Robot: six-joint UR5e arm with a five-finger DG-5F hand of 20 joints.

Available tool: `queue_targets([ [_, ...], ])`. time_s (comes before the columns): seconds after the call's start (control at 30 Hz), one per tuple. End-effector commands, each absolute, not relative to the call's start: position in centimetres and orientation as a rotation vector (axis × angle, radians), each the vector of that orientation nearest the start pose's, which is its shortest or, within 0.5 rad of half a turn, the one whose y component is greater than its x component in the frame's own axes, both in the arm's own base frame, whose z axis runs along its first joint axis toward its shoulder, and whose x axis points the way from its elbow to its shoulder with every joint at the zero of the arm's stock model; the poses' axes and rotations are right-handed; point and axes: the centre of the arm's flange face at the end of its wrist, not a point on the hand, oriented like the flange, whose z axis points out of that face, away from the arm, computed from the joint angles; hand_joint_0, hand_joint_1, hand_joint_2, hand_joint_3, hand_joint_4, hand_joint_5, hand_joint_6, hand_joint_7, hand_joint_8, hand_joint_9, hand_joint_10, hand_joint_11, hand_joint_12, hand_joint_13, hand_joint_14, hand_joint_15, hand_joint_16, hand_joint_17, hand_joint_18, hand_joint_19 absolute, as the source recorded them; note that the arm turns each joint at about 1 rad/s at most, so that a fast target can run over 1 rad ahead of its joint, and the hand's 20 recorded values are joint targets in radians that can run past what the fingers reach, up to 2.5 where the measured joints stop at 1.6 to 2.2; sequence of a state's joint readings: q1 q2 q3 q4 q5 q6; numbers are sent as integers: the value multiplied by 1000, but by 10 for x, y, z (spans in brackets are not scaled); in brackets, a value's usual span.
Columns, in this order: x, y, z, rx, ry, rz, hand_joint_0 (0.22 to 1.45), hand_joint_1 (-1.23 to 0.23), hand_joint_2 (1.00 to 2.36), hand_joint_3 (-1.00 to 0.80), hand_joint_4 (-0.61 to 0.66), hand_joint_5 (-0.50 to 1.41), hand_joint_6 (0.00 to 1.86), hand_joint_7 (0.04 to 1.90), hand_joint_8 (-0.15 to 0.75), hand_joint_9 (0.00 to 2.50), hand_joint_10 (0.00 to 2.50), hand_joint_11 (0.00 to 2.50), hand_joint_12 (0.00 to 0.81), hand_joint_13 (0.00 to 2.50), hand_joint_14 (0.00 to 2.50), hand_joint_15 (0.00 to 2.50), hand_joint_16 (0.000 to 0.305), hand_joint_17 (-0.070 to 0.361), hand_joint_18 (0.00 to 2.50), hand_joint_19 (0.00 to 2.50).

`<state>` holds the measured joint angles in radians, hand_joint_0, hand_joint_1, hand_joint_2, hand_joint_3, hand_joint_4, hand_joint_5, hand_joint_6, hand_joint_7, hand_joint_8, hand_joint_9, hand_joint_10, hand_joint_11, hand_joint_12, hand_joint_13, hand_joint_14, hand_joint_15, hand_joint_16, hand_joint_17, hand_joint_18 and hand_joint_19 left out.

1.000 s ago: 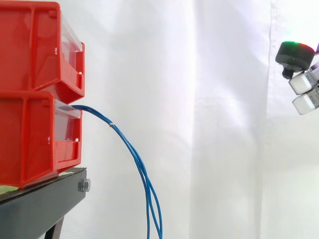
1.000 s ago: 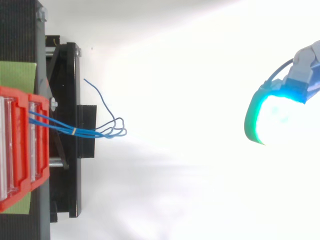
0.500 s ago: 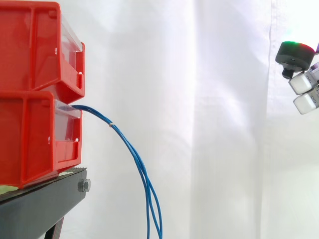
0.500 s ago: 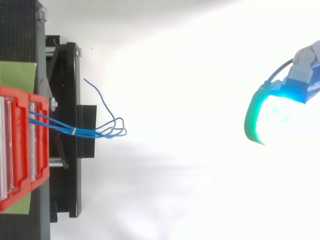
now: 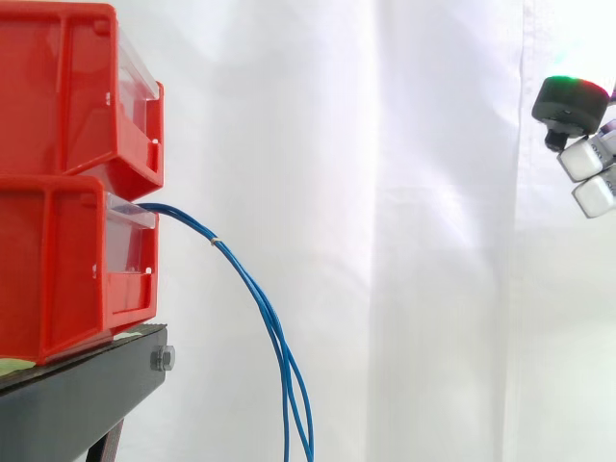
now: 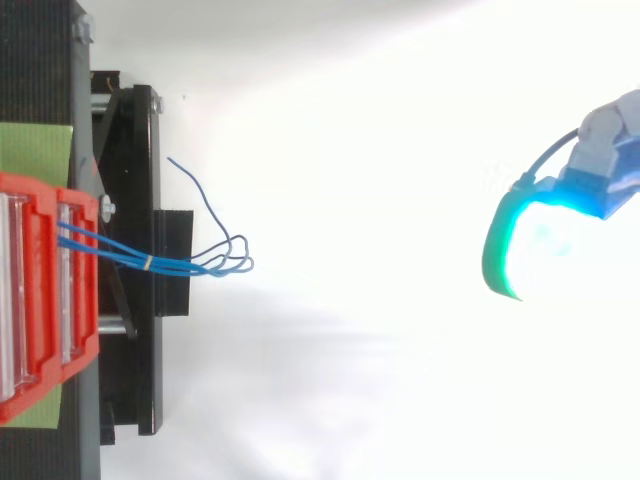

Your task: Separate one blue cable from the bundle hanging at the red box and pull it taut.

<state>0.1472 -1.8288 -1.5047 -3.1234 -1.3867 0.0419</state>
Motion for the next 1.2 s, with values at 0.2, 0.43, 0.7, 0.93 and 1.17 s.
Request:
queue_targets([
  [0.2, 628, -56, 318, 1386, 1278, 1133, 544, -521, 1000, -500, 258, -229, 503, 876, 289, 505, 11, 388, 361, 471, 10, 293, 50, 113, 460, 521],
  [0.43, 649, -52, 298, 1344, 1209, 1185, 547, -522, 1000, -500, 261, -228, 503, 882, 291, 515, 12, 395, 361, 481, 11, 299, 50, 112, 469, 525],
  [0.7, 670, -47, 262, 1346, 1170, 1215, 550, -522, 1000, -500, 265, -227, 503, 878, 294, 522, 11, 398, 363, 489, 11, 304, 49, 111, 477, 530],
  [0.93, 681, -50, 252, 1349, 1093, 1192, 551, -522, 1000, -500, 266, -227, 503, 879, 294, 525, 11, 401, 363, 498, 12, 310, 49, 111, 488, 534],
  [1.17, 684, -51, 250, 1354, 1066, 1153, 553, -523, 1000, -500, 272, -224, 503, 882, 294, 533, 12, 406, 362, 504, 11, 315, 49, 111, 491, 537],
])
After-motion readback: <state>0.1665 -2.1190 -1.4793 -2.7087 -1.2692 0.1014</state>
